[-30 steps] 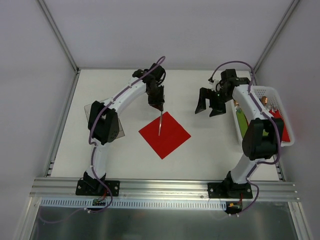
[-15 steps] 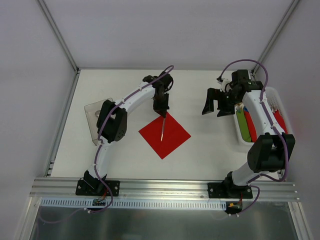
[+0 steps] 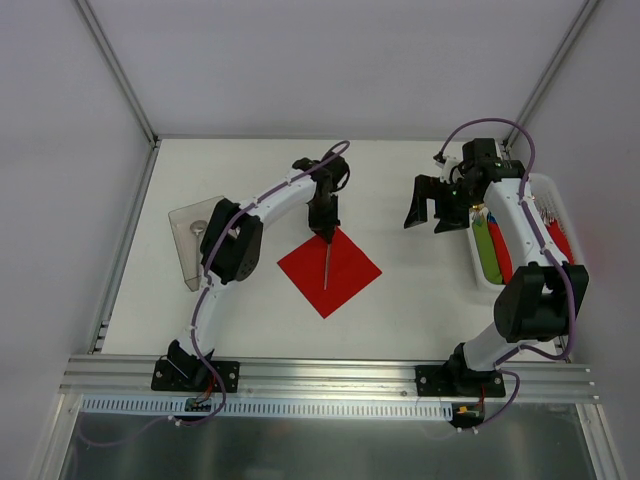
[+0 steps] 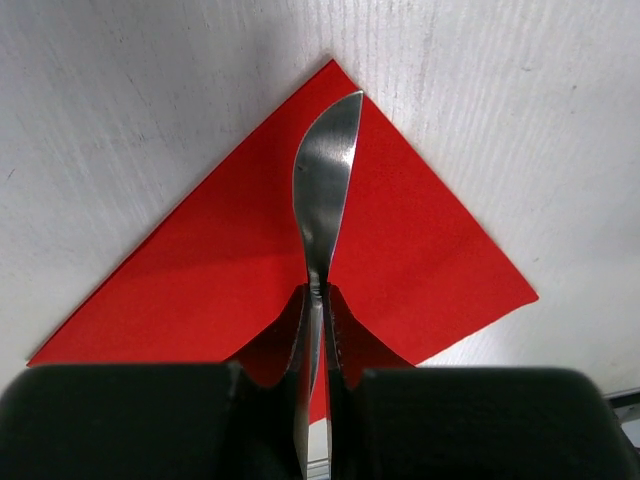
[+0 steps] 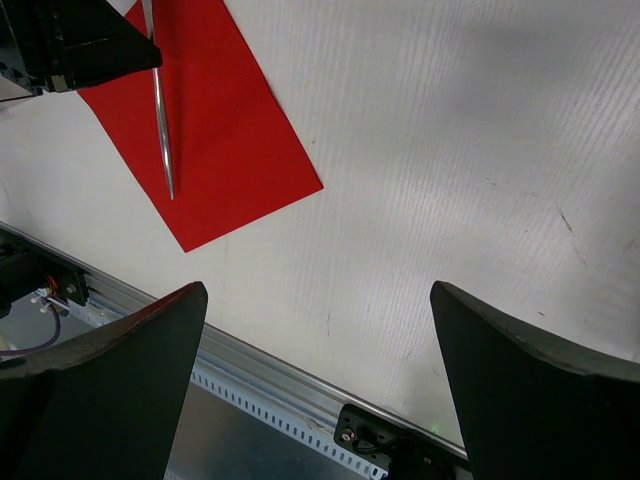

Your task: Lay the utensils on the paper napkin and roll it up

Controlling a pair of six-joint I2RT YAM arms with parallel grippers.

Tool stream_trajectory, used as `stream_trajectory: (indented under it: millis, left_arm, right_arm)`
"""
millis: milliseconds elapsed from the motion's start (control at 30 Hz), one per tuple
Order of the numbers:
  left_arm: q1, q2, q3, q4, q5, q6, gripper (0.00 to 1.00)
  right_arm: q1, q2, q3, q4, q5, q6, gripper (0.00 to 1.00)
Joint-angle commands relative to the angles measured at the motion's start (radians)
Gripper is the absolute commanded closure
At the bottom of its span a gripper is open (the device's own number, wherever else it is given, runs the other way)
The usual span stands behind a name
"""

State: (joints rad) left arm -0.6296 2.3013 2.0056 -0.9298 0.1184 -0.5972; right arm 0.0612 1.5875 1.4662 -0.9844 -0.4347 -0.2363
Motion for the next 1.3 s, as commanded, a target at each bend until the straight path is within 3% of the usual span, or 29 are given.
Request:
stream_trajectory:
  millis: [0, 300, 1267]
  left_arm:
    - [-0.009, 0.010, 0.025, -0.020, -0.022, -0.013, 1.00]
    - [-0.009, 0.044, 0.079, -0.023, -0.006, -0.013, 1.00]
    - [0.021, -0.003, 0.022, -0.040, 0.017, 0.025, 1.00]
  right_arm:
    - [-0.004, -0.001, 0.036, -0.017, -0.009, 0.008, 0.01]
    - [-0.004, 0.002, 0.032, -0.014, 0.001, 0.009, 0.01]
    - [-0.004, 0.037, 0.031, -0.014, -0.006, 0.012, 0.01]
